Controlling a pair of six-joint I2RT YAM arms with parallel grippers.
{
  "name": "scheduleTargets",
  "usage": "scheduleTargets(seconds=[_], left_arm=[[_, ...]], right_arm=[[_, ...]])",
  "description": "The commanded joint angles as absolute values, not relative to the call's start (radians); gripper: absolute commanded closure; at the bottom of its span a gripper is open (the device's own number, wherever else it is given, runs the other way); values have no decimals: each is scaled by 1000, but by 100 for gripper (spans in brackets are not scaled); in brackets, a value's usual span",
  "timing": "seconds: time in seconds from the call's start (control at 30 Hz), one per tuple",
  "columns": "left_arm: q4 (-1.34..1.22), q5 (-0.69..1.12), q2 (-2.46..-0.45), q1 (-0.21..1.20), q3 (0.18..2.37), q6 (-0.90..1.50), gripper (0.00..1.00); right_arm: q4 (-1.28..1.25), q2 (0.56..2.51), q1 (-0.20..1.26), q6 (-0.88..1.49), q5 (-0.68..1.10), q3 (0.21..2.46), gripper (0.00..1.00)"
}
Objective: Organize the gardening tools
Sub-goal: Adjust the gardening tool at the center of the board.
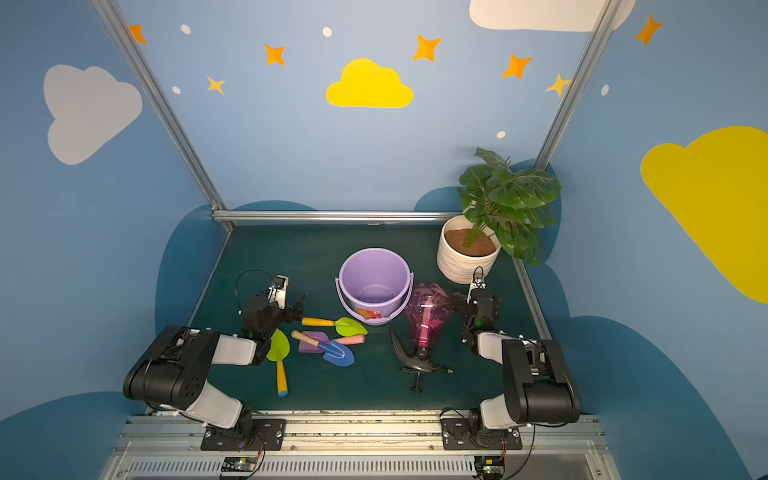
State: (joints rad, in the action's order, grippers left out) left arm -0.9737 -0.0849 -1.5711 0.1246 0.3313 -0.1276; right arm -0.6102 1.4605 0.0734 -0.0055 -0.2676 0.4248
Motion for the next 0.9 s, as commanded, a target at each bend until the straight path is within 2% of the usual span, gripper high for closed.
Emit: scheduleTargets(seconds=[0.0, 0.67, 0.87], left_arm=[[-983, -78, -1577, 121, 351, -129, 0], [-982, -78, -1575, 118, 349, -130, 0], [-970, -87, -1531, 120, 338, -133, 0]], right_arm=[[-644, 1473, 71, -10, -261, 447, 2], [-648, 1469, 73, -10, -265, 447, 2], [-522, 1407, 96, -34, -283, 489, 2]])
